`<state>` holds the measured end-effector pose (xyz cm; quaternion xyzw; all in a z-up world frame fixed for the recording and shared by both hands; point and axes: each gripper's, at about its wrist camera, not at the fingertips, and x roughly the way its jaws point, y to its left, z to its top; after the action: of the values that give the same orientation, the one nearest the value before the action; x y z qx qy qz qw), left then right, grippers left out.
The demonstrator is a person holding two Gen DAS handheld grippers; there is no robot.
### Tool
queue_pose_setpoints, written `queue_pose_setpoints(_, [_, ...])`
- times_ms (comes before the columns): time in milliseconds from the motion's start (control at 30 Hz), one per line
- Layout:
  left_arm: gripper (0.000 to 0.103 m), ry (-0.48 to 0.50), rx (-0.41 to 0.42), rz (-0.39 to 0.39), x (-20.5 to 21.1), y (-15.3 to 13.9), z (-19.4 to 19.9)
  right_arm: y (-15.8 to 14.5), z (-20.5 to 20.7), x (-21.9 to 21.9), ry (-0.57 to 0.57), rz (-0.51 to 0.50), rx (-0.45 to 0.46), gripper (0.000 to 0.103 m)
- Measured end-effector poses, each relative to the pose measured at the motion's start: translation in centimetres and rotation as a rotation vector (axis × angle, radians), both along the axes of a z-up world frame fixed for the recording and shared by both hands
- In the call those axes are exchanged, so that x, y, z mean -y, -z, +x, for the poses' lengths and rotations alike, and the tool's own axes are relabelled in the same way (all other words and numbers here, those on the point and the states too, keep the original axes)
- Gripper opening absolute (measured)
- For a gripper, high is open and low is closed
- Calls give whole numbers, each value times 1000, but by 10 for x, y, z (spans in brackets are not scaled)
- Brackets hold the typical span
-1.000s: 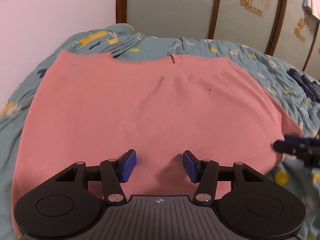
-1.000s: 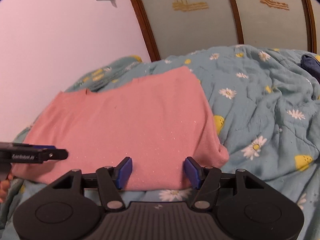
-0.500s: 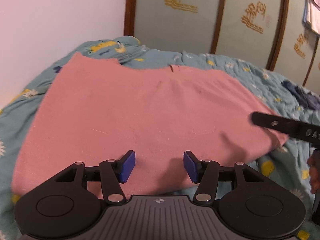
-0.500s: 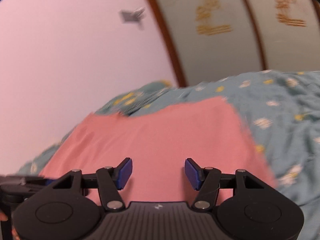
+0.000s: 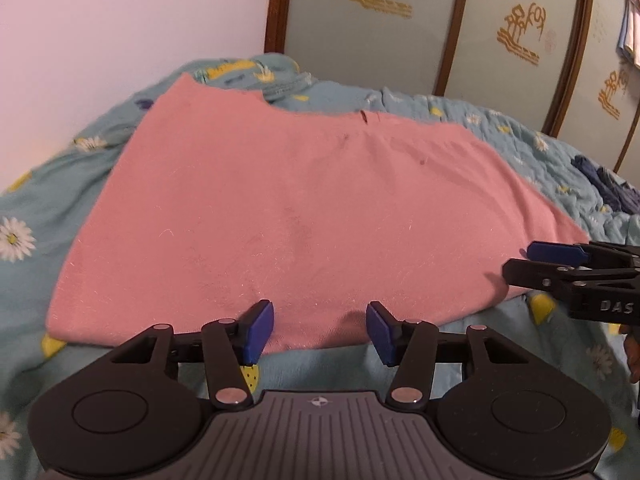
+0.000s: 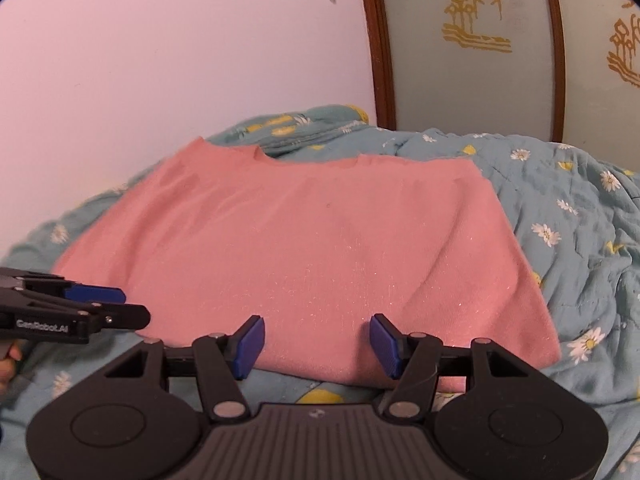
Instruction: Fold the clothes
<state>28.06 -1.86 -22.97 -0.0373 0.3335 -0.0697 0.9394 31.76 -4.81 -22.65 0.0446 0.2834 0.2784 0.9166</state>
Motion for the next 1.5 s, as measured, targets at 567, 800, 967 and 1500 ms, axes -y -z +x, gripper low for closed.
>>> queue_pose_setpoints(567, [59,-230,-30,49,-53,18,-12,12,14,69,228,78,-218,57])
queue_pose_setpoints(800, [58,-282,85,48,-39,-21,-13,-24,0,74,212,115,-115,63])
queue_pose_setpoints(967, [71,-170,200,35,-21,-34,10,-25,-5,59,208,178,30,70])
queue_pose_setpoints(1500, [71,-232,55,-43,-51,4,38,12,69,-56,88,-126,29,13])
